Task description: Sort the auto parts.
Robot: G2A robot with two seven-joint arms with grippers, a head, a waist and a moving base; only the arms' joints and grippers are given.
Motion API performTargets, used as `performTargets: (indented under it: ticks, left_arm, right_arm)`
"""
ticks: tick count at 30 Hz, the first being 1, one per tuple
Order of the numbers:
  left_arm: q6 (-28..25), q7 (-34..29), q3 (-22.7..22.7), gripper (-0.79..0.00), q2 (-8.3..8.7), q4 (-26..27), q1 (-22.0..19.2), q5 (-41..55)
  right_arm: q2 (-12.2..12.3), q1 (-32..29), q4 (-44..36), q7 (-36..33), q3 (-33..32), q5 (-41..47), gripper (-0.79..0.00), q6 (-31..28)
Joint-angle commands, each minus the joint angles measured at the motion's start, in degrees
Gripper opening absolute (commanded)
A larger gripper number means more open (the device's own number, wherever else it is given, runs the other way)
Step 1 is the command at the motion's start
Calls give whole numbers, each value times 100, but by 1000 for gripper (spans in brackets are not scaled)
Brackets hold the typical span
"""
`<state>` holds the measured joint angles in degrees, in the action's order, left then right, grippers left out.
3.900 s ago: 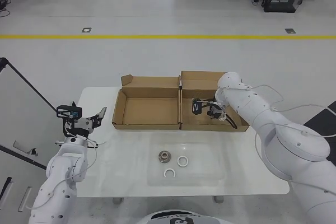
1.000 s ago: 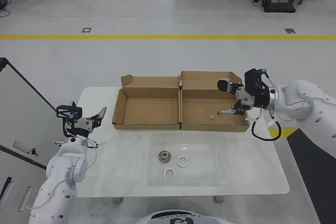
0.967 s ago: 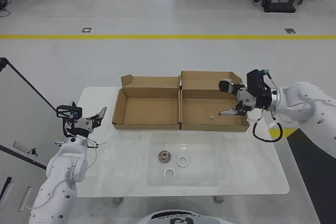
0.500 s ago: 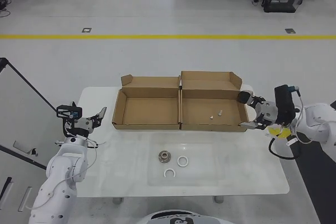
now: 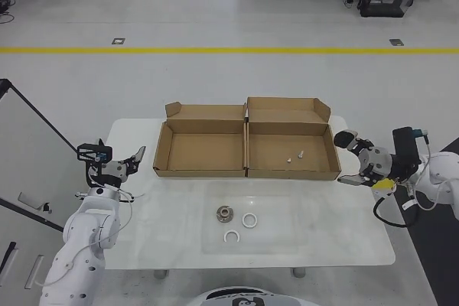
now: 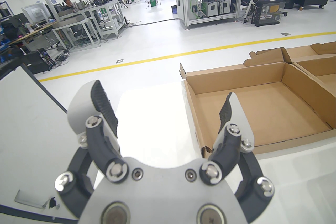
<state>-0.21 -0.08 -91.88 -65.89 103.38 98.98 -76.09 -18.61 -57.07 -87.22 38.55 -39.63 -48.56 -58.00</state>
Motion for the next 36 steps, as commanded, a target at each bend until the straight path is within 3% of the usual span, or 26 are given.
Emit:
performTargets:
  ticks: [1,9,14,17,25,36]
  left_arm:
    - [-164,-80,-47,0,19,146,-35,-197]
    - [-1160,-1489,27,0,100,1227,-40,-970]
    - [-1564,-2636,375,0,112,1957,-228,-1327]
    - [-1773,-3198,640,0,105,2139,-401,-1346]
    - [-2255,-4901,1527,0,46,2252,-1373,-1215]
    - [-2467,-6217,2750,0,-128,1698,-2717,-1033]
  right_arm:
    - [0,0,0,7,0,-1,0,0]
    - [0,0,0,7,0,-1,0,0]
    - [0,0,0,7,0,-1,0,0]
    - [0,0,0,7,0,-1,0,0]
    - [0,0,0,7,0,-1,0,0]
    - [0,0,0,7,0,-1,0,0]
